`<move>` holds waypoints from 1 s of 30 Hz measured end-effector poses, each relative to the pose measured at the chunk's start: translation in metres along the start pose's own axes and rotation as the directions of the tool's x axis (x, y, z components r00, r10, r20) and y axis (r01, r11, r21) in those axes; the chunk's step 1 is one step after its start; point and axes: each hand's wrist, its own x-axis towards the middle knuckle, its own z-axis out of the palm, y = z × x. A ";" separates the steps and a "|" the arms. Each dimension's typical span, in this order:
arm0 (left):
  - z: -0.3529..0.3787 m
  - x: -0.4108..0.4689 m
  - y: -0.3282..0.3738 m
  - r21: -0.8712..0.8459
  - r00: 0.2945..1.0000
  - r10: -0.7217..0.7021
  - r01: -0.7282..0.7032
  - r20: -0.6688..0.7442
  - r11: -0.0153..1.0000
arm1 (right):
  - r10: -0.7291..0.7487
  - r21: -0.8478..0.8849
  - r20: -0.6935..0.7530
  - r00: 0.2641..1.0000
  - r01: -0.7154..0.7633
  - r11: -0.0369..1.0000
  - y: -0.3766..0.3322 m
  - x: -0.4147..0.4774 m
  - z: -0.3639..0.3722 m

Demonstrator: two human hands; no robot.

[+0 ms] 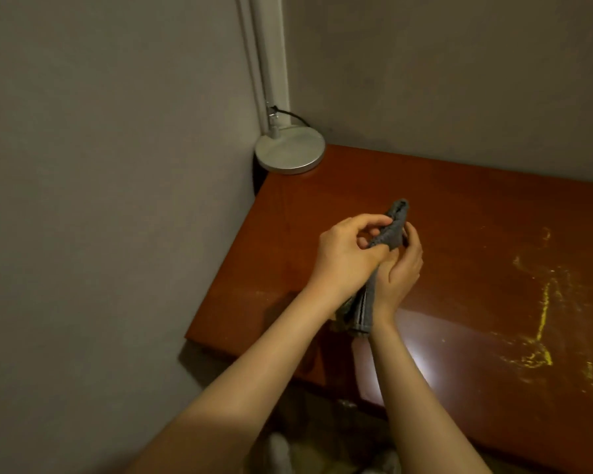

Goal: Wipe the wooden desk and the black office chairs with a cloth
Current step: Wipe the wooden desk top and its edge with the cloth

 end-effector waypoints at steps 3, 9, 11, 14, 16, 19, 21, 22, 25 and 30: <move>-0.041 -0.011 -0.022 -0.119 0.996 -0.077 0.071 -0.044 0.990 | -0.056 0.002 -0.030 0.998 0.056 0.998 -0.018 -0.034 0.026; -0.103 -0.036 -0.105 -0.150 0.943 -0.322 0.308 -0.080 0.939 | -0.026 -0.131 0.234 0.972 0.058 0.990 -0.021 -0.107 0.078; -0.118 -0.045 -0.132 -0.109 0.919 -0.380 0.370 -0.103 0.923 | 0.018 -0.193 0.362 0.932 0.056 0.980 -0.013 -0.129 0.093; -0.140 -0.054 -0.164 -0.124 0.865 -0.460 0.443 -0.200 0.888 | 0.006 -0.263 0.537 0.843 0.161 0.951 0.002 -0.156 0.109; -0.151 -0.058 -0.179 -0.085 0.838 -0.485 0.480 -0.252 0.873 | -0.042 -0.318 0.608 0.793 0.292 0.902 0.008 -0.168 0.117; -0.158 -0.065 -0.196 0.099 0.817 -0.461 0.520 -0.346 0.848 | -0.092 -0.347 0.745 0.660 0.503 0.792 0.010 -0.177 0.127; -0.154 -0.071 -0.206 0.308 0.829 -0.382 0.519 -0.408 0.798 | -0.035 -0.360 0.835 0.549 0.593 0.720 0.013 -0.179 0.132; -0.150 -0.073 -0.210 0.411 0.849 -0.341 0.501 -0.402 0.761 | -0.002 -0.374 0.855 0.518 0.620 0.690 0.016 -0.179 0.133; -0.134 -0.074 -0.224 0.535 0.926 -0.332 0.376 -0.181 0.756 | 0.034 -0.402 0.866 0.498 0.656 0.638 0.022 -0.177 0.136; -0.123 -0.079 -0.247 0.594 0.956 -0.279 0.277 -0.092 0.755 | 0.018 -0.377 0.881 0.472 0.679 0.629 0.026 -0.178 0.137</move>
